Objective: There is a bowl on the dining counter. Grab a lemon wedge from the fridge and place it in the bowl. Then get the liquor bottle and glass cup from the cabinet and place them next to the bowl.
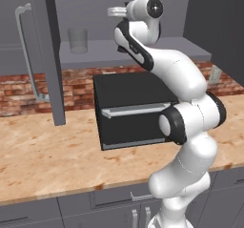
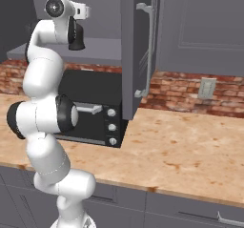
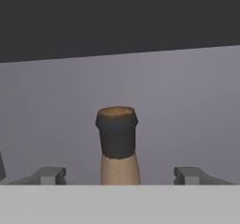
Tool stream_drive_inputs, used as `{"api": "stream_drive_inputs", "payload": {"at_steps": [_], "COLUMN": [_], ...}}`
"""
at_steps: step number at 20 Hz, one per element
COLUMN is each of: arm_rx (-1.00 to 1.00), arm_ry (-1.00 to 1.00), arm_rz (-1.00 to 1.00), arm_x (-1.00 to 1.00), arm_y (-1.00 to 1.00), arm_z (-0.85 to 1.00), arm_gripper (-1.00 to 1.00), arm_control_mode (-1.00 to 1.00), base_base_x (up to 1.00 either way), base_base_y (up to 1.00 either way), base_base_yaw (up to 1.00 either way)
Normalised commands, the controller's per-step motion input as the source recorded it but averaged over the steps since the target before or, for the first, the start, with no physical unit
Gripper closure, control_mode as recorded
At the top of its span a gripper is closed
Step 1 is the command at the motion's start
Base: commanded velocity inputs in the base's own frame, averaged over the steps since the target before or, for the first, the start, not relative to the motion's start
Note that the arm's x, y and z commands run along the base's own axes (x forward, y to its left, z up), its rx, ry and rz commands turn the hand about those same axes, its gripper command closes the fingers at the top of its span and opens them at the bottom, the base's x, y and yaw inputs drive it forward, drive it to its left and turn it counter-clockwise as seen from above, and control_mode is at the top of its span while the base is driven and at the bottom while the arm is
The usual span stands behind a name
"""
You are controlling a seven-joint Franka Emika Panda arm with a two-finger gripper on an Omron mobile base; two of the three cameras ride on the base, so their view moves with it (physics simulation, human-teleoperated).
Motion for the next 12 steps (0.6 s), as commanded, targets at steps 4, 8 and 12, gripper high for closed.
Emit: {"api": "stream_drive_inputs", "payload": {"at_steps": [4,8,12], "arm_rx": [0.00,0.00,0.00], "arm_ry": [0.05,0.01,0.00], "arm_rz": [0.00,0.00,0.00], "arm_x": [0.12,0.01,0.00], "arm_y": [0.01,0.00,0.00], "arm_z": [-0.05,0.00,0.00], "arm_gripper": [1.00,1.00,1.00], "arm_control_mode": [-1.00,-1.00,-1.00], "base_base_x": [0.00,0.00,0.00], "base_base_y": [0.00,0.00,0.00], "base_base_yaw": [0.00,0.00,0.00]}}
